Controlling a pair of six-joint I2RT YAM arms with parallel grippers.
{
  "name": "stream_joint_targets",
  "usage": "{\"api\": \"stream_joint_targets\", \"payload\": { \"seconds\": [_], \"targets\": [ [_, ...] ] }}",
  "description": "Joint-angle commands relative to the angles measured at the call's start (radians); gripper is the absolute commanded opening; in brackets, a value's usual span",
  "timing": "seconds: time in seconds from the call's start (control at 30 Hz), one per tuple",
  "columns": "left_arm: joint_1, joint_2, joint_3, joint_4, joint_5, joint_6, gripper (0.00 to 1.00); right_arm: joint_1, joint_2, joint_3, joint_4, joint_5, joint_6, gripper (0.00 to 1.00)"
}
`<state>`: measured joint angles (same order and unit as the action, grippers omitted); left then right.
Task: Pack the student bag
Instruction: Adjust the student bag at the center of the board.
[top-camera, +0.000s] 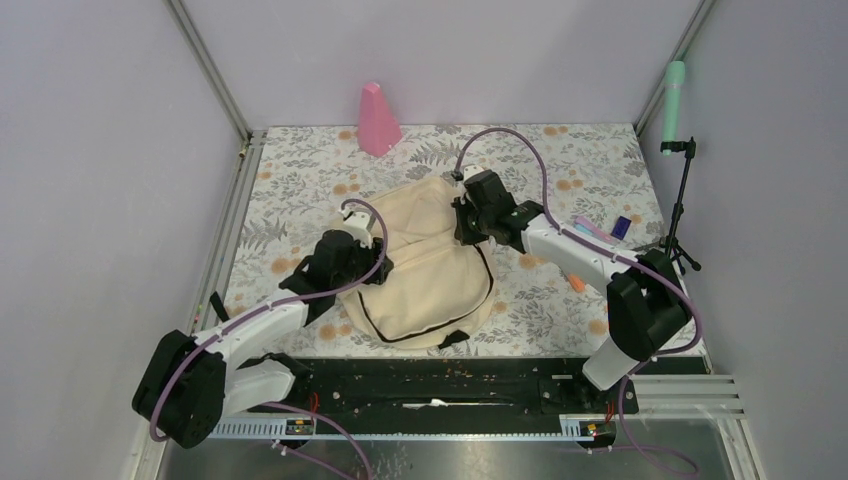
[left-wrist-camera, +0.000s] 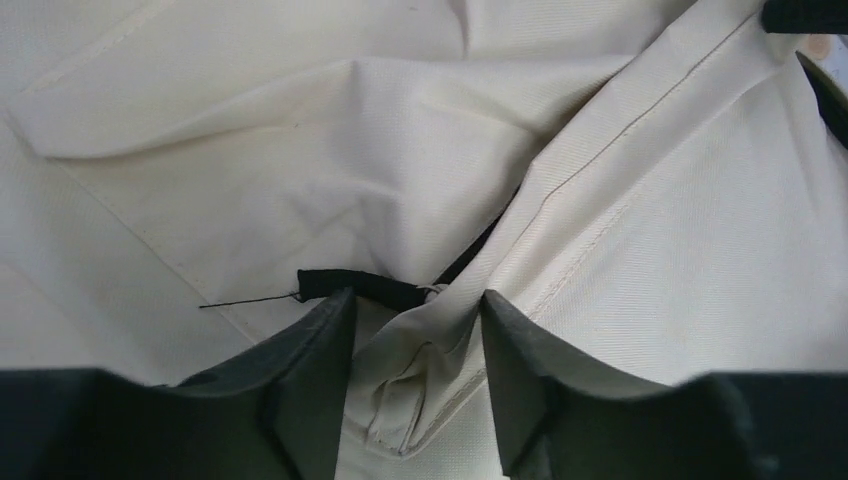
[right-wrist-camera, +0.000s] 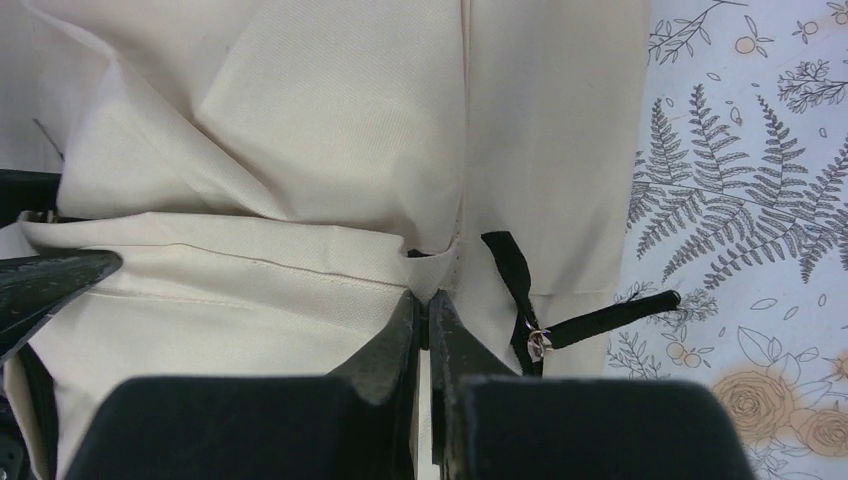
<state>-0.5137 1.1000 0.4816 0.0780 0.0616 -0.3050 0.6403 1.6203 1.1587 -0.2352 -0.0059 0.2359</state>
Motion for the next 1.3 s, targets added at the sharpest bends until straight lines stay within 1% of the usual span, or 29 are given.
{"api": "stream_joint_targets", "payload": {
  "seconds": [0.0,0.07,0.1,0.17,0.2,0.27,0.37,0.43,0.53,0.6,0.67,0.73,0.83,1.0,1.07,1.1,1.13,1.2,1.23,1.27],
  "targets": [
    [-0.043,0.026,0.063,0.03,-0.056,0.044,0.39,-0.012,-0.038,0.098,-0.087,-0.007,-0.023,0.05],
    [-0.054,0.019,0.061,0.024,-0.108,0.043,0.3,-0.011,-0.096,0.098,-0.144,-0.004,-0.012,0.31],
    [-0.057,0.012,0.058,0.024,-0.117,0.038,0.24,-0.012,-0.134,0.087,-0.164,-0.001,-0.004,0.47],
    [-0.061,-0.002,0.049,0.024,-0.127,0.024,0.15,-0.012,-0.225,0.034,-0.186,0.001,0.022,0.7],
    [-0.064,-0.01,0.044,0.025,-0.124,0.02,0.12,-0.012,-0.28,-0.003,-0.193,0.013,0.036,0.76],
    [-0.071,-0.023,0.034,0.031,-0.116,0.013,0.07,-0.011,-0.384,-0.099,-0.213,0.045,0.088,0.85],
    [-0.083,-0.043,0.021,0.034,-0.117,0.002,0.01,-0.011,-0.541,-0.217,-0.267,0.072,0.18,0.88],
    [-0.089,-0.055,0.015,0.034,-0.122,-0.01,0.0,-0.013,-0.618,-0.297,-0.288,0.058,0.247,0.88],
    [-0.092,-0.077,0.005,0.04,-0.126,-0.03,0.0,-0.012,-0.704,-0.413,-0.253,-0.047,0.354,0.86],
    [-0.094,-0.088,-0.002,0.04,-0.118,-0.034,0.0,-0.012,-0.737,-0.488,-0.188,-0.139,0.461,0.84],
    [-0.094,-0.095,-0.004,0.025,-0.12,-0.037,0.0,-0.01,-0.755,-0.56,-0.084,-0.22,0.557,0.83],
    [-0.095,-0.105,-0.014,0.022,-0.117,-0.053,0.0,-0.009,-0.758,-0.614,0.009,-0.264,0.631,0.83],
    [-0.1,-0.118,-0.034,0.029,-0.093,-0.071,0.0,-0.007,-0.746,-0.654,0.104,-0.264,0.675,0.83],
    [-0.119,-0.16,-0.049,-0.017,-0.092,-0.061,0.0,-0.008,-0.659,-0.636,0.172,-0.274,0.655,0.82],
    [-0.125,-0.192,-0.055,-0.038,-0.098,-0.067,0.0,-0.007,-0.599,-0.629,0.219,-0.3,0.647,0.73],
    [-0.129,-0.209,-0.061,-0.045,-0.098,-0.073,0.0,-0.007,-0.583,-0.623,0.225,-0.308,0.64,0.66],
    [-0.133,-0.23,-0.067,-0.05,-0.097,-0.081,0.0,-0.007,-0.558,-0.612,0.227,-0.313,0.632,0.57],
    [-0.145,-0.271,-0.079,-0.06,-0.093,-0.099,0.0,-0.007,-0.517,-0.583,0.225,-0.313,0.602,0.34],
    [-0.152,-0.299,-0.085,-0.066,-0.092,-0.107,0.0,-0.008,-0.503,-0.562,0.219,-0.308,0.585,0.25],
    [-0.158,-0.314,-0.093,-0.07,-0.091,-0.116,0.0,-0.008,-0.488,-0.538,0.208,-0.301,0.562,0.18]
  ]
}}
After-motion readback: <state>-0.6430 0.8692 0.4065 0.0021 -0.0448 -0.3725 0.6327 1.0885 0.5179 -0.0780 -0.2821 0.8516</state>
